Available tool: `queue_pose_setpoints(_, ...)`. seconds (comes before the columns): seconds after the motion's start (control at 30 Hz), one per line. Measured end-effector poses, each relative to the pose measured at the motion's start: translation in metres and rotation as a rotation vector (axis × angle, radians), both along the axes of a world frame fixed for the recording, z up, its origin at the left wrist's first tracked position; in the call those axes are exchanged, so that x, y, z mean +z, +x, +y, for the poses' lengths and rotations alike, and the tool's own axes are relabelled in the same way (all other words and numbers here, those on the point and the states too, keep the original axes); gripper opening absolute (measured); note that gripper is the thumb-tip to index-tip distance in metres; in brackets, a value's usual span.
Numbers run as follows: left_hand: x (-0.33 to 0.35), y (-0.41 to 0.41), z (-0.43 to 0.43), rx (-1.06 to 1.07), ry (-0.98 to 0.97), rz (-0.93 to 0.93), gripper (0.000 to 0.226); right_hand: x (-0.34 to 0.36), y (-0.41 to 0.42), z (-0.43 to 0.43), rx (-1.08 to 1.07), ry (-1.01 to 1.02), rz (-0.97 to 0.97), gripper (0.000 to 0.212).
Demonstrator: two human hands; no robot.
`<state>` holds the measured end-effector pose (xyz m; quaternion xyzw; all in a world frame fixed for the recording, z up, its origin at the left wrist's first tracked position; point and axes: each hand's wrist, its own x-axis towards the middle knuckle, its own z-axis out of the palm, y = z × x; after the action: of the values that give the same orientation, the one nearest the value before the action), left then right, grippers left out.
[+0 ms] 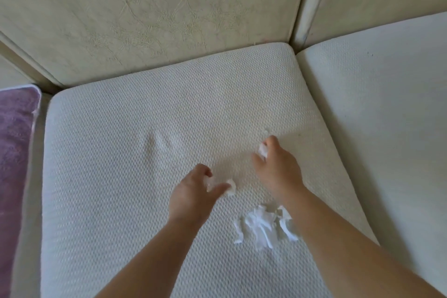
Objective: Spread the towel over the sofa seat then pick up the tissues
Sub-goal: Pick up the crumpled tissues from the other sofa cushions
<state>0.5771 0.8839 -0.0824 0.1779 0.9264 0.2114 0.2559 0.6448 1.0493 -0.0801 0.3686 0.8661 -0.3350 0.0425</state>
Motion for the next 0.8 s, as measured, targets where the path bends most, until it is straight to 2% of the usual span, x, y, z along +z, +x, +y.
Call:
queue_pose_setpoints(0.1, -0.005, 0.012, 0.010, -0.207, -0.048, -0.001, 0.055, -0.007, -0.016, 0.020, -0.109, 0.081, -0.039, 0.034)
queue_pose_setpoints(0.2, -0.016, 0.016, 0.020, -0.288, -0.048, 0.080, 0.030, -0.018, -0.032, 0.032, -0.106, 0.073, -0.062, 0.026)
queue_pose_setpoints(0.27, -0.023, 0.015, 0.023, -0.228, -0.012, 0.070, 0.018, -0.027, -0.040, 0.038, -0.102, 0.073, -0.047, 0.017)
queue_pose_setpoints(0.33, -0.025, 0.010, 0.023, -0.083, 0.077, -0.046, 0.014, -0.033, -0.045, 0.045, -0.146, 0.014, -0.034, 0.011)
queue_pose_setpoints(0.43, -0.022, 0.001, 0.017, 0.150, 0.182, -0.111, 0.009, -0.031, -0.043, 0.056, -0.422, -0.315, 0.108, 0.011)
queue_pose_setpoints(0.53, -0.017, -0.007, 0.010, 0.250, 0.191, -0.079, 0.008, -0.025, -0.024, 0.059, -0.538, -0.453, 0.169, 0.018)
queue_pose_setpoints(0.67, -0.005, -0.013, 0.015, 0.230, 0.205, -0.119, 0.016, -0.017, -0.004, 0.047, -0.477, -0.433, 0.095, 0.011)
queue_pose_setpoints(0.8, 0.006, -0.001, 0.020, 0.134, 0.165, -0.163, 0.014, -0.006, 0.023, 0.033, -0.347, -0.287, 0.032, 0.018)
